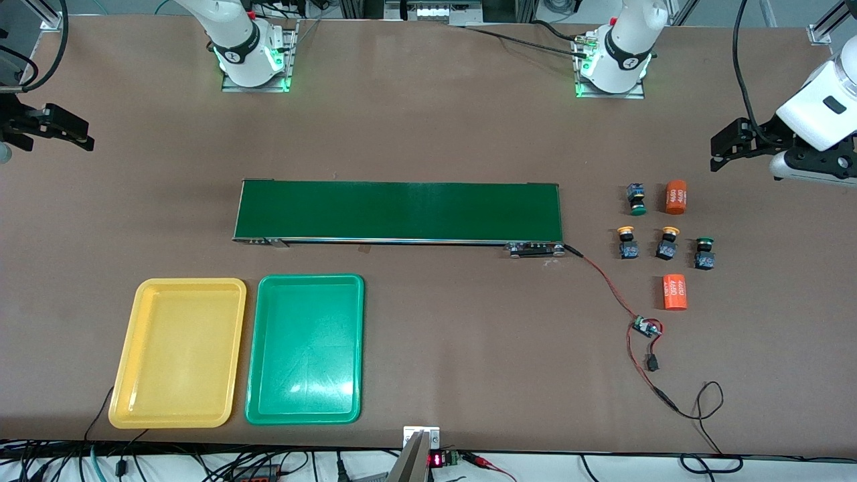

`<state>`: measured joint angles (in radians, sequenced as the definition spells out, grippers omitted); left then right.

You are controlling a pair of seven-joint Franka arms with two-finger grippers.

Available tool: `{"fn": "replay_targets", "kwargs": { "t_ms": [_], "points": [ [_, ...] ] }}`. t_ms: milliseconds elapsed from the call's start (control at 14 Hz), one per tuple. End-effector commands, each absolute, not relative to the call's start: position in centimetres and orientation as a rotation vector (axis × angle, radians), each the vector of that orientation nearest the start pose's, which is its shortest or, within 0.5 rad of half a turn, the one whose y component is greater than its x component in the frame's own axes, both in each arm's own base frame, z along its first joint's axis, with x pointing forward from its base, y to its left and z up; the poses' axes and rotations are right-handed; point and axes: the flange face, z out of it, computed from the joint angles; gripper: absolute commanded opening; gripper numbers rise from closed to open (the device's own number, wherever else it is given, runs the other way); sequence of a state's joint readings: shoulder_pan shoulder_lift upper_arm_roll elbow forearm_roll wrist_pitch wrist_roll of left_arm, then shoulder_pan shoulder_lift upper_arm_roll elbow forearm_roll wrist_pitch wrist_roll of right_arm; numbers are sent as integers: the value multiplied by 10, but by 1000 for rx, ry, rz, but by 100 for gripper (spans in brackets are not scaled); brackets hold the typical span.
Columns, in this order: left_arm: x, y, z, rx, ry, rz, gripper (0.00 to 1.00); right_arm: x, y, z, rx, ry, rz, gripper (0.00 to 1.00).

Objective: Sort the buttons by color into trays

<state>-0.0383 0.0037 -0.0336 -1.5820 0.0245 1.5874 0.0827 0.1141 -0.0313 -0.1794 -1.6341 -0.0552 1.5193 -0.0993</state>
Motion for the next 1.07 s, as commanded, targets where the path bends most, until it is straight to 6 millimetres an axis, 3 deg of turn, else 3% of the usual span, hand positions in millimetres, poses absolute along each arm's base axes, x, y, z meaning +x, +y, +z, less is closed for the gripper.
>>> {"fn": "replay_targets", "kwargs": {
  "t_ms": [0,571,1000],
  "points": [
    [558,-38,625,-3114,268,5,100,533,-42,613,-3171,-33,139,100],
    [556,-36,624,-3116,244,34,100,533,-42,613,-3171,-33,137,100],
    [556,-33,608,-3124,232,149,100,533,-42,613,-3171,-33,132,100]
  ]
}}
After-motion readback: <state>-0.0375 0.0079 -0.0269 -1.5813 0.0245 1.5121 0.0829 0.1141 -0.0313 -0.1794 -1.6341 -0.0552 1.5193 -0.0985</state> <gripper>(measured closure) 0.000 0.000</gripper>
